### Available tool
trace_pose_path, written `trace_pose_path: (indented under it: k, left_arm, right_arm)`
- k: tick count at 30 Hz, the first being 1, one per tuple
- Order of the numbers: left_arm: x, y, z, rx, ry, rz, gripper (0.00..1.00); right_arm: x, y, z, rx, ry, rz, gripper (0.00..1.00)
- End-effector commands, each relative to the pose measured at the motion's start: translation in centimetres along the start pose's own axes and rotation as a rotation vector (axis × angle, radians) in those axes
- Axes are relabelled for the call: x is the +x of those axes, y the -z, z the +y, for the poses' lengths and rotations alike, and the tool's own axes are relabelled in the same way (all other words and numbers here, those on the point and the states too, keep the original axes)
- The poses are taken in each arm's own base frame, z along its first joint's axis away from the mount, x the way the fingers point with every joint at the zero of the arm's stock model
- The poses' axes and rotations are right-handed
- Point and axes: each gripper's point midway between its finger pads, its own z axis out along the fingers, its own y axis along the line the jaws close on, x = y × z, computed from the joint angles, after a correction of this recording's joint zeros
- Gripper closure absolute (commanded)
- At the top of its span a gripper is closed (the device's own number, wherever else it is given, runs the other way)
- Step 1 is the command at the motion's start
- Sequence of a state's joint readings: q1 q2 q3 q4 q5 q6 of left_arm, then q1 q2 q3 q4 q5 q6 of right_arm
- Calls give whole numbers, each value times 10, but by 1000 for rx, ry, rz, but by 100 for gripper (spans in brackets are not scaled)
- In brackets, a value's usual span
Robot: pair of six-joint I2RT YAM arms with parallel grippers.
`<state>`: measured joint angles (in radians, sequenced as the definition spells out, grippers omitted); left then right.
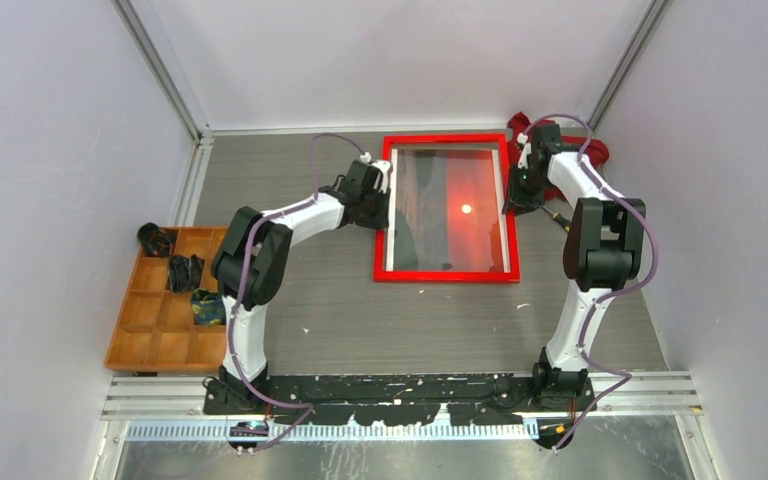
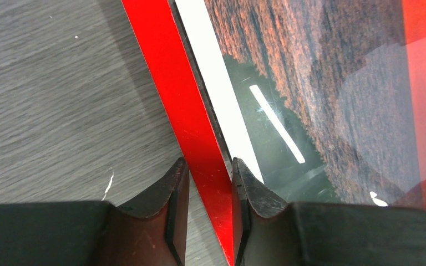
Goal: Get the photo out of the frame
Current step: Pick up the photo frame item from the photo frame, then place the photo frame item at the center of the board.
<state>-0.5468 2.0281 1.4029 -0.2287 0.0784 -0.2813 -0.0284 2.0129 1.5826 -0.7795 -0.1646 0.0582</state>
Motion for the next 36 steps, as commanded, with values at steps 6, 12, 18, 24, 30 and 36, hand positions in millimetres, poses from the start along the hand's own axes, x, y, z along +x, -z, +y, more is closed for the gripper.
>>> trace_pose_path:
  k: [6, 12, 18, 24, 30, 36]
  left_arm:
    - [-50, 62, -41, 141, -115, -138, 90]
    - [-46, 72, -24, 100, -144, -134, 89]
    - [-40, 81, 6, 56, -132, -115, 89]
    - [-35, 89, 33, 12, -121, -109, 89]
    - [-19, 91, 57, -18, -105, -81, 89]
    - [-4, 94, 84, -57, -82, -60, 89]
  right_arm:
    - [-43, 46, 40, -41, 56, -207, 93]
    - [-45, 48, 72, -70, 90, -218, 93]
    - [-50, 50, 107, -102, 118, -226, 93]
    - [-41, 38, 148, -127, 181, -197, 91]
    - [-32, 20, 183, -144, 251, -165, 88]
    - [-28, 7, 211, -173, 294, -140, 85]
